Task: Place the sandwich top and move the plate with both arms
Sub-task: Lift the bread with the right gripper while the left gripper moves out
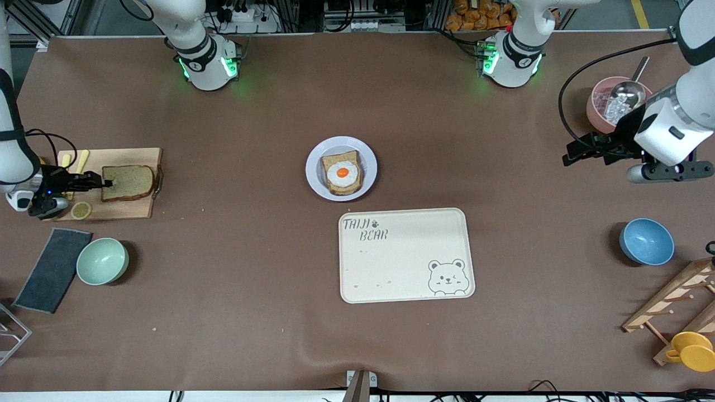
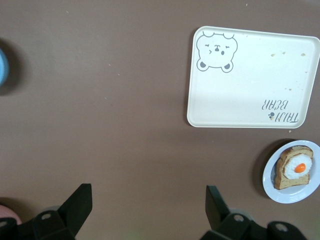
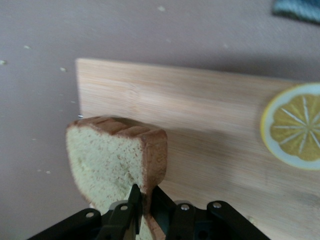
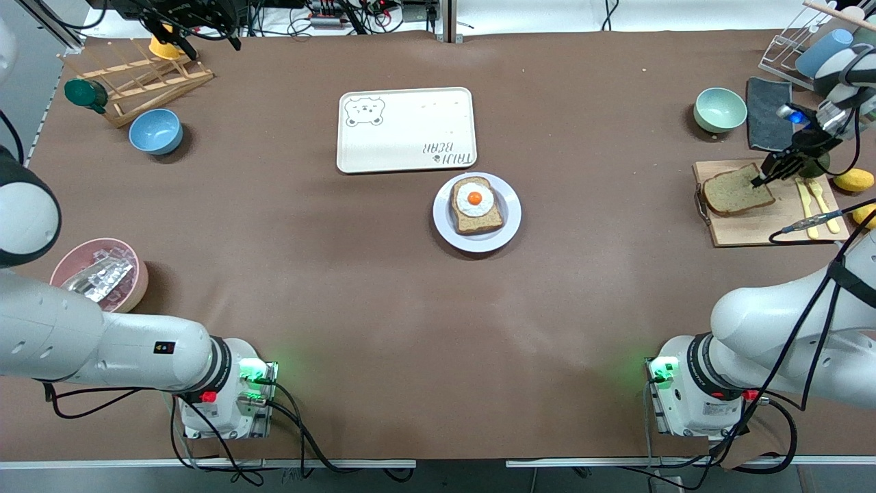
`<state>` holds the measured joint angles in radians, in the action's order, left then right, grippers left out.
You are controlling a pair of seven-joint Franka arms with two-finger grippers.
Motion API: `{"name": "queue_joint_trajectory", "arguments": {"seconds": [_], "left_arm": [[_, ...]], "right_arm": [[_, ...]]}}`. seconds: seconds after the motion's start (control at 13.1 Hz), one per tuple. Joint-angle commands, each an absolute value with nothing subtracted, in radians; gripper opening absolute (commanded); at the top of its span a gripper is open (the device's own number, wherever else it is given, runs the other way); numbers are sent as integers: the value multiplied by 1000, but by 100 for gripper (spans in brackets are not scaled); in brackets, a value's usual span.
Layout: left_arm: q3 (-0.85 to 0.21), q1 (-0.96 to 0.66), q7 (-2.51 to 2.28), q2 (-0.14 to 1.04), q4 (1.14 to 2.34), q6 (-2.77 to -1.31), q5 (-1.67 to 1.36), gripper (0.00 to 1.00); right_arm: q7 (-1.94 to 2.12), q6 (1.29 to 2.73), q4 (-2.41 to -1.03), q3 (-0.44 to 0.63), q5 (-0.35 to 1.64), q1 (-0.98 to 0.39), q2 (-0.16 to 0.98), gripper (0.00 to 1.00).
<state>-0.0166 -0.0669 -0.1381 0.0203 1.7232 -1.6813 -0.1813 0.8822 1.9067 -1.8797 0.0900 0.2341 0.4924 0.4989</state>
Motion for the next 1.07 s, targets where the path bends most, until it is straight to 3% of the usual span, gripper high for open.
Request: {"name": "queue_joint_trajectory", "arguments": {"seconds": [0.0,0.15,0.46,0.99], "left_arm": [[-18,-49,-121,41,1779,-1744,-291,100],[-18,-37,-120,40,1845,-1792,-456,100],[-21,-43,-45,58,1882,-1818,-503,100],[-20,-14,271,173,1933,-1829,-745,100]], "right_arm": [[819,1814,-1838,92,241,451,462,0],[729,1732,-1816,92,235,413,424,0],[625,1631,-1807,92,235,329,380,0],[451,1517,-1802,87,331,160,357,0]]}}
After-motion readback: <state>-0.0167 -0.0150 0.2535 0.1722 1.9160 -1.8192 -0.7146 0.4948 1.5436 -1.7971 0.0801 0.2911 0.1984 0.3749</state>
